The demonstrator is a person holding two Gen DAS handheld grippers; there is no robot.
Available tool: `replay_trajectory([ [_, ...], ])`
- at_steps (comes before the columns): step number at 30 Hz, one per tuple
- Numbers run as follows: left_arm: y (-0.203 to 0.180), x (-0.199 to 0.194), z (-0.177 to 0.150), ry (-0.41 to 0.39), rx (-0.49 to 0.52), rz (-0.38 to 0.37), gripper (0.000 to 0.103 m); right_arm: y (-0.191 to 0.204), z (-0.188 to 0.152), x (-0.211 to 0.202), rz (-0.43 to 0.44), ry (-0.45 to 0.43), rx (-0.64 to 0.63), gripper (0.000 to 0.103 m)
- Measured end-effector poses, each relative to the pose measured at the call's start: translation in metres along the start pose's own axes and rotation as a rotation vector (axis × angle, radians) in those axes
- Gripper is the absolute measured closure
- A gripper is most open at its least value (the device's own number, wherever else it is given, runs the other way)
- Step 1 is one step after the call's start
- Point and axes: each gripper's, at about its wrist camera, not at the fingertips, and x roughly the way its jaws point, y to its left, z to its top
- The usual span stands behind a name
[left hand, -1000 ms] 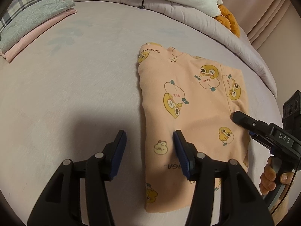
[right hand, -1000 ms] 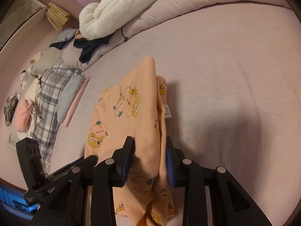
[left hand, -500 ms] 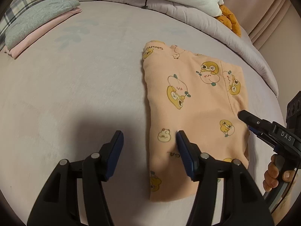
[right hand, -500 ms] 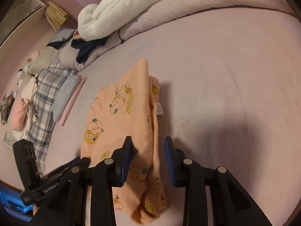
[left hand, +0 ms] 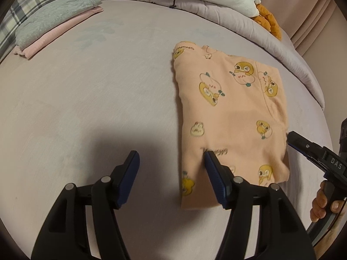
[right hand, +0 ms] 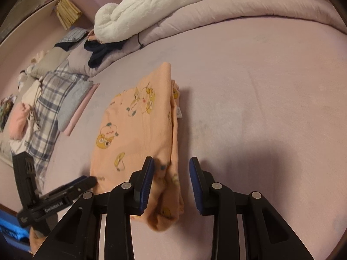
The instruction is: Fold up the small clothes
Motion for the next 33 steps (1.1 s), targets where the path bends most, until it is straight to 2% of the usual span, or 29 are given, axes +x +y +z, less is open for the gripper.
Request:
replay_trajectory([
  [10, 0.001, -0.023, -0.018, -0.03, -0.008, 0.004, 0.04, 0.019, -0.02, -0.02, -0.041, -0.017, -0.105, 0.07],
  [13, -0.003, -0.033, -0.021, -0.048, 0.002, 0.002, 0.034, 0.026, -0.025, -0.026, -0.042, -0.026, -0.136, 0.059],
  [19, -0.014, -0.054, -0.029, -0.087, 0.036, 0.004, 0.031, 0.038, -0.03, -0.037, -0.05, -0.048, -0.193, 0.057],
  [21, -0.018, -0.058, -0.031, -0.096, 0.044, 0.004, 0.03, 0.041, -0.032, -0.04, -0.058, -0.055, -0.213, 0.048],
  [26, -0.026, -0.068, -0.037, -0.111, 0.067, 0.015, 0.028, 0.049, -0.038, -0.048, -0.083, -0.079, -0.257, 0.036],
  [28, -0.028, -0.071, -0.038, -0.113, 0.068, 0.013, 0.023, 0.053, -0.04, -0.051, -0.089, -0.086, -0.271, 0.033],
  [29, -0.029, -0.073, -0.039, -0.117, 0.069, 0.013, 0.016, 0.055, -0.042, -0.053, -0.092, -0.091, -0.276, 0.031],
  [33, -0.035, -0.084, -0.043, -0.139, 0.084, 0.008, 0.008, 0.058, -0.048, -0.06, -0.106, -0.113, -0.291, 0.028],
])
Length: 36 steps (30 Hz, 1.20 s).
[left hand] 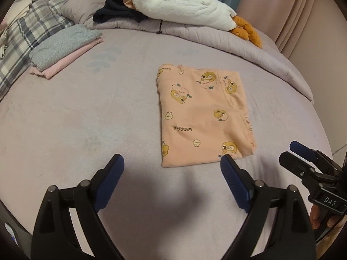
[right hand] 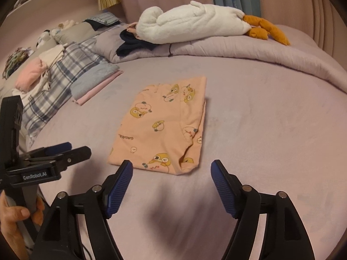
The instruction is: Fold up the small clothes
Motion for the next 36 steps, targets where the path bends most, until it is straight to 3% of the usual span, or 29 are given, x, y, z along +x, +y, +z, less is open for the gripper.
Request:
replay_trajectory([
  [2, -0.002, -0.004, -0.001, -0.005, -0.004, -0.007, 0.002, 0.002, -0.001, -0.003, 0.0, -0.003, -0.001, 0.027],
  [14, -0.012, -0.023, -0.003, -0.027, 0.007, 0.047, 0.001, 0.013, -0.004, -0.018, -0.007, -0.025, -0.021, 0.016],
  [17, -0.012, -0.027, -0.005, -0.03, -0.003, 0.013, 0.001, 0.015, -0.005, -0.021, -0.004, -0.032, -0.026, 0.008],
  [27, -0.01, -0.039, -0.005, -0.039, -0.057, -0.048, 0.001, 0.02, -0.004, -0.025, -0.017, -0.042, -0.032, 0.006],
  [36, -0.012, -0.04, -0.006, -0.026, -0.043, 0.047, 0.001, 0.022, -0.003, -0.03, -0.006, -0.05, -0.035, 0.006],
])
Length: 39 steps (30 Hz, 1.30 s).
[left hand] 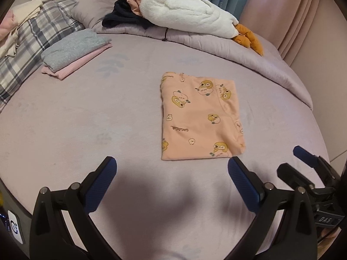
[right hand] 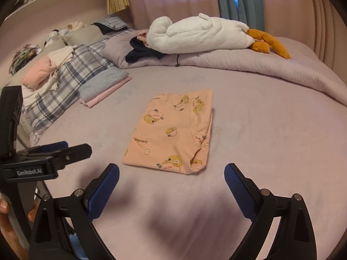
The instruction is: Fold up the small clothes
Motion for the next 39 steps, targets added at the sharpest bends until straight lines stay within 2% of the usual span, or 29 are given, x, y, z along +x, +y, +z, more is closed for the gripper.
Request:
replay_trajectory([
  [5, -0.006, 0.001, -0.001, 0.006, 0.05, 0.117, 0.001, 0.0, 0.0, 0.0, 0.001, 0.0, 0.001, 0.006],
  [9, 0.0, 0.004, -0.002, 0.021, 0.026, 0.061, 0.0, 0.0, 0.002, -0.001, 0.001, -0.004, -0.002, 0.006],
  [13, -0.002, 0.005, -0.002, 0.024, 0.027, 0.076, 0.001, 0.001, 0.004, -0.001, 0.0, -0.002, -0.004, 0.006],
  [17, -0.001, 0.005, -0.002, 0.031, 0.014, 0.048, 0.001, 0.002, 0.006, -0.001, -0.004, 0.004, -0.004, 0.006],
  [26, -0.003, 0.003, 0.003, 0.021, 0.013, 0.043, 0.0, 0.004, 0.01, -0.003, 0.002, 0.004, -0.006, 0.006],
  [30, -0.003, 0.001, 0.004, 0.016, 0.014, 0.036, 0.0, 0.003, 0.012, -0.004, 0.011, 0.004, 0.0, 0.001],
  [39, -0.002, -0.002, 0.006, 0.001, 0.02, 0.055, 0.0, 0.005, 0.016, -0.003, 0.008, 0.003, -0.013, 0.001],
])
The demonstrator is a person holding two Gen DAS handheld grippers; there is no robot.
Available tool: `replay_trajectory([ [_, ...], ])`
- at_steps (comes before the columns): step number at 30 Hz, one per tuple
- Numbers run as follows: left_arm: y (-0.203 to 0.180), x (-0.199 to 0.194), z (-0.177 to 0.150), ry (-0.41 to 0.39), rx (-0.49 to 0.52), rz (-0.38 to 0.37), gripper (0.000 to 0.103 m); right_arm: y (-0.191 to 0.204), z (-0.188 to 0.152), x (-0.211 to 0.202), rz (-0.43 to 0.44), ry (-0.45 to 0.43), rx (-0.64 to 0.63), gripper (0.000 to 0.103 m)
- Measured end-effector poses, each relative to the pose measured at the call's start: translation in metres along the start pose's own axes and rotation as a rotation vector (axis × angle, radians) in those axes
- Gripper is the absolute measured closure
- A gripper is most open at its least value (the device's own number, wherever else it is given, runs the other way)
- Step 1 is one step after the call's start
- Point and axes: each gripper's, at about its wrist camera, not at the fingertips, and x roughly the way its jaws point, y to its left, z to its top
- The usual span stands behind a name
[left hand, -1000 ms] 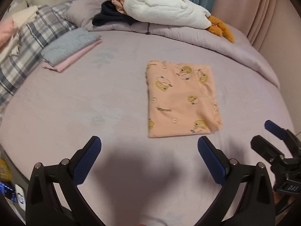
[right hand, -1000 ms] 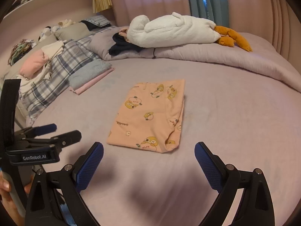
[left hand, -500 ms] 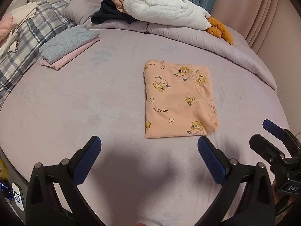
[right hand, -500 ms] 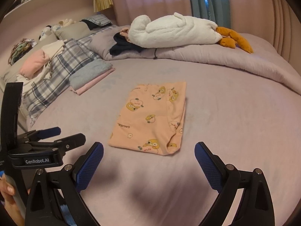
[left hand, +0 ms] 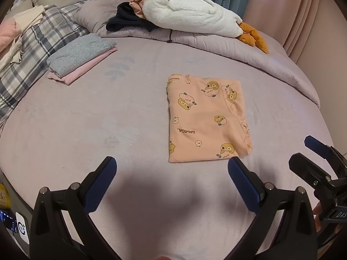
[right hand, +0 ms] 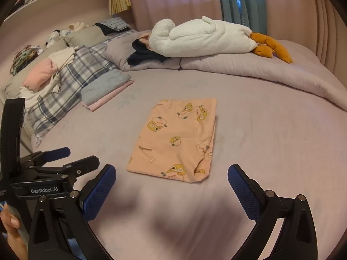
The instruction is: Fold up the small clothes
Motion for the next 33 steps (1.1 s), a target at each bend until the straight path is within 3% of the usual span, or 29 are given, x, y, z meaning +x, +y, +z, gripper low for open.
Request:
replay_trajectory([
  [33, 0.0076, 0.0021, 0.0065, 0.012, -0.008, -0.008, 0.0, -0.0002, 0.0011, 0.0047, -0.003, 0.012, -0.001, 0.001],
])
